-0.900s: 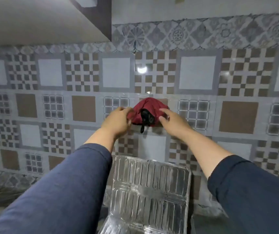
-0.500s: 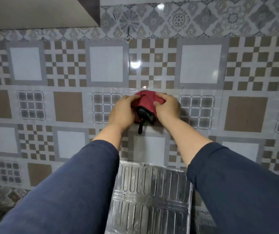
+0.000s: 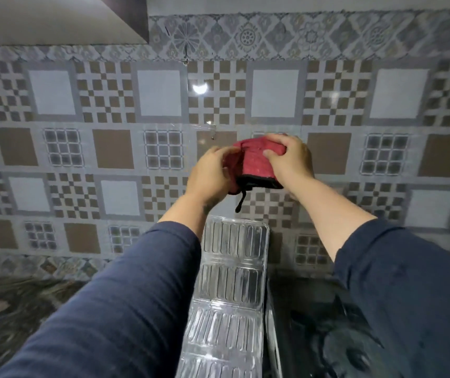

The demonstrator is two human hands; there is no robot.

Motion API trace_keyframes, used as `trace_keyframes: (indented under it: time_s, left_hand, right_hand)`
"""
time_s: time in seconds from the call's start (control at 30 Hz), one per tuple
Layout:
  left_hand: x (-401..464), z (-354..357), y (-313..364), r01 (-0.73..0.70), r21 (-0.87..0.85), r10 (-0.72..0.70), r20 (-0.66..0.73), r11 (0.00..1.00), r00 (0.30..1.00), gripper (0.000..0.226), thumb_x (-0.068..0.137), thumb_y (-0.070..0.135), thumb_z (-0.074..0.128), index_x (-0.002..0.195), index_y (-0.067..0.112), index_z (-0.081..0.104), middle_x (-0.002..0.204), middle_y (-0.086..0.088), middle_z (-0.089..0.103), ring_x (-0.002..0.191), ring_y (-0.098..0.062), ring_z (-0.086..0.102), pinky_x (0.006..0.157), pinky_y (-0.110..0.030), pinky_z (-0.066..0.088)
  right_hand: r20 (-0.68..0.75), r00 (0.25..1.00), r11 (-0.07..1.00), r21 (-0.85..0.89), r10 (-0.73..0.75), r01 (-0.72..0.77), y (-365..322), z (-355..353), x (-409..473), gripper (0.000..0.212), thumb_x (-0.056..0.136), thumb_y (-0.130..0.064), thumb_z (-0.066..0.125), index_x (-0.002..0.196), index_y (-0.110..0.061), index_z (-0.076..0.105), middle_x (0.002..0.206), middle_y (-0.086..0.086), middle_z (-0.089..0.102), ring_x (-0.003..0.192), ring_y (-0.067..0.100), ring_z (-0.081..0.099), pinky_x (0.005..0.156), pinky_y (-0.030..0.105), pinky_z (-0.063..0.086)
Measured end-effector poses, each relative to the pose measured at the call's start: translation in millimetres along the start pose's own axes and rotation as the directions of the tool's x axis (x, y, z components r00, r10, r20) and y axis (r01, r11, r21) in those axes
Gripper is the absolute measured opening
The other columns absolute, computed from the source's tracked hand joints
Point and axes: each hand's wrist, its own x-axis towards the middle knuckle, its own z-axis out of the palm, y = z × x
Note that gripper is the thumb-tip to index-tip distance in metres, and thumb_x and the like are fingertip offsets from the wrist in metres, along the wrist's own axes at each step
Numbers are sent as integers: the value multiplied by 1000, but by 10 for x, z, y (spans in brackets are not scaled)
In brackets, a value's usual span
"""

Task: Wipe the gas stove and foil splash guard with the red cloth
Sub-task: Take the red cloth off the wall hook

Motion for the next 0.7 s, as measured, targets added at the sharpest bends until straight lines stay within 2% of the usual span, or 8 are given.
trace_keyframes:
  time_s: [0.2, 0.27, 0.37, 0.53, 0.63, 0.7]
  left_hand:
    - [-782, 194, 563, 94, -29, -92, 72, 995, 993, 57, 75, -7, 52, 127, 15, 58, 126, -10, 59, 115, -25, 57, 99, -27, 43]
    - [-1040, 252, 725, 126, -43, -121, 102, 991, 987, 56, 76, -8, 47, 127, 13, 58, 129, -10, 59, 113, -24, 61, 103, -32, 45]
    - [-1441, 326, 988, 197, -34, -191, 137, 980, 972, 55, 78, -7, 46, 127, 14, 58, 129, -9, 58, 112, -24, 62, 101, -39, 49]
    - [-2089, 393, 1420, 341, -44, -324, 216, 939, 921, 56, 78, -9, 45, 124, 18, 60, 126, -6, 63, 113, -21, 61, 95, -40, 53]
    - [-2431, 411, 1638, 449, -50, -414, 309, 892, 856, 57, 76, -11, 45, 122, 17, 63, 119, -8, 65, 104, -21, 63, 78, -23, 57]
    - [-2630, 430, 1723, 526, -74, -465, 376, 847, 802, 55, 76, -11, 45, 122, 15, 63, 117, -9, 65, 96, -21, 65, 69, -19, 57]
  right_hand:
    - [78, 995, 998, -25, 60, -58, 263, -672, -650, 36, 88, -12, 62, 123, -19, 62, 129, 7, 56, 119, 23, 52, 99, 25, 38]
    - [117, 988, 995, -18, 98, -97, 362, -870, -881, 36, 88, -11, 62, 123, -19, 62, 128, 7, 57, 118, 23, 53, 101, 28, 43]
    - [203, 963, 983, 19, 178, -185, 491, -1166, -1237, 37, 87, -9, 62, 123, -19, 62, 127, 7, 59, 113, 24, 57, 96, 35, 50]
    - [369, 884, 957, -61, 285, -283, 657, -1638, -1735, 39, 84, -5, 66, 121, -18, 63, 121, 8, 63, 105, 25, 62, 86, 30, 53]
    - [504, 798, 944, -177, 330, -278, 732, -1862, -1971, 39, 86, 0, 63, 121, -16, 64, 122, 8, 62, 100, 21, 60, 77, 22, 47]
    - [558, 753, 937, -218, 349, -272, 773, -1953, -2117, 39, 87, 3, 59, 122, -14, 63, 123, 8, 62, 92, 16, 55, 74, 19, 43]
